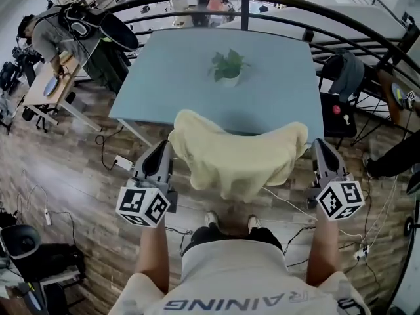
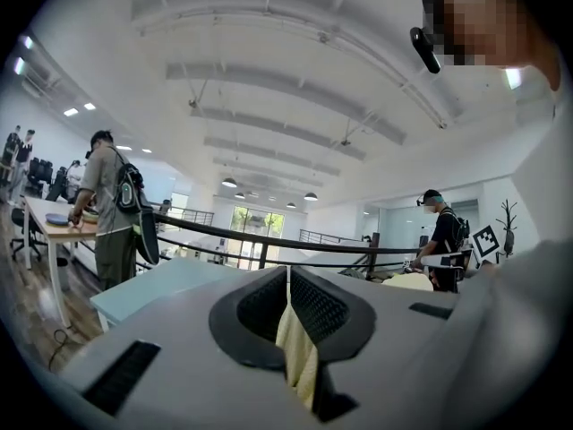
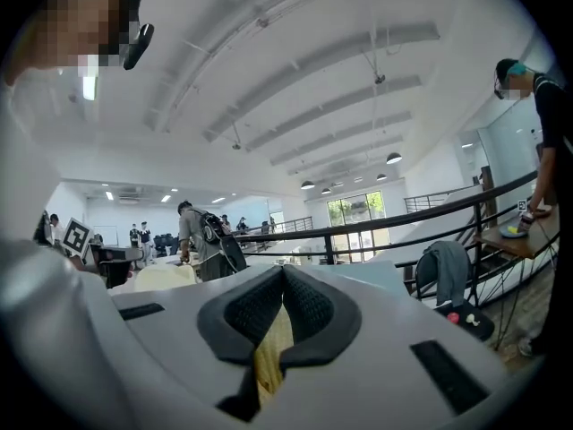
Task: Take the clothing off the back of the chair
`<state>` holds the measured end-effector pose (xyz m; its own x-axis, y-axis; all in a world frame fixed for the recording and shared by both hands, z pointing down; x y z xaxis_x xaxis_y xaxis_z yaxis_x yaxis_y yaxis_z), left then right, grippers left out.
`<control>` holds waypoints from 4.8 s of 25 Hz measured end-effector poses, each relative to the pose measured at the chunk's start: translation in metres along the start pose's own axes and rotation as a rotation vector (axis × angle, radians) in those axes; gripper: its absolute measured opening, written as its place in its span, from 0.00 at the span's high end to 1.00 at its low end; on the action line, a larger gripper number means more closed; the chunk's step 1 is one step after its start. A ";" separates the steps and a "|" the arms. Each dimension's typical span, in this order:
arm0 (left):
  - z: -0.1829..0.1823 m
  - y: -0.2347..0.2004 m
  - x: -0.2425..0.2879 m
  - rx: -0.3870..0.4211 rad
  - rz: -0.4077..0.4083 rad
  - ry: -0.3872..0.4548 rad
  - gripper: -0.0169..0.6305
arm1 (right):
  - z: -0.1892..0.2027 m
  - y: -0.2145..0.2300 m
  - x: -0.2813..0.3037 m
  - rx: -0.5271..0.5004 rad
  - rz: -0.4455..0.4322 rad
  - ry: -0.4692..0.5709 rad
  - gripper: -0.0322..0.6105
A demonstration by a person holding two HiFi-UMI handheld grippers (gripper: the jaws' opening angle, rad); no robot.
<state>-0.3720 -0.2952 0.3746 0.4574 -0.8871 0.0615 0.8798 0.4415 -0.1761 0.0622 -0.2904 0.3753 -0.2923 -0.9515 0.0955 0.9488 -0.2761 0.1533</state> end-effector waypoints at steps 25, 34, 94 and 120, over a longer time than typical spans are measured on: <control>0.015 -0.075 0.134 -0.309 0.451 -0.561 0.53 | 0.038 0.080 0.082 0.373 -0.319 -0.407 0.55; 0.034 -0.071 0.157 -0.630 0.719 -0.607 0.54 | 0.058 0.074 0.101 0.599 -0.691 -0.468 0.65; 0.016 0.116 -0.141 0.076 -0.172 0.024 0.90 | -0.004 -0.017 -0.117 -0.025 -0.109 0.044 0.90; 0.023 0.167 -0.162 0.064 -0.157 0.027 0.91 | -0.004 -0.004 -0.178 -0.001 -0.118 0.040 0.90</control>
<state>-0.2962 -0.0743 0.3580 0.3103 -0.9490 0.0564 0.9472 0.3036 -0.1033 0.1106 -0.1208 0.3535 -0.3967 -0.9172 0.0379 0.9084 -0.3863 0.1598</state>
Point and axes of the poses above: the fingertips, and each gripper's own axes: x forward along the fingers, y to its right, z out of its underside, the point moved 8 cm from there along -x, backward along the fingers, and after that the axes turned 3 degrees about z, right-handed, at the moved point
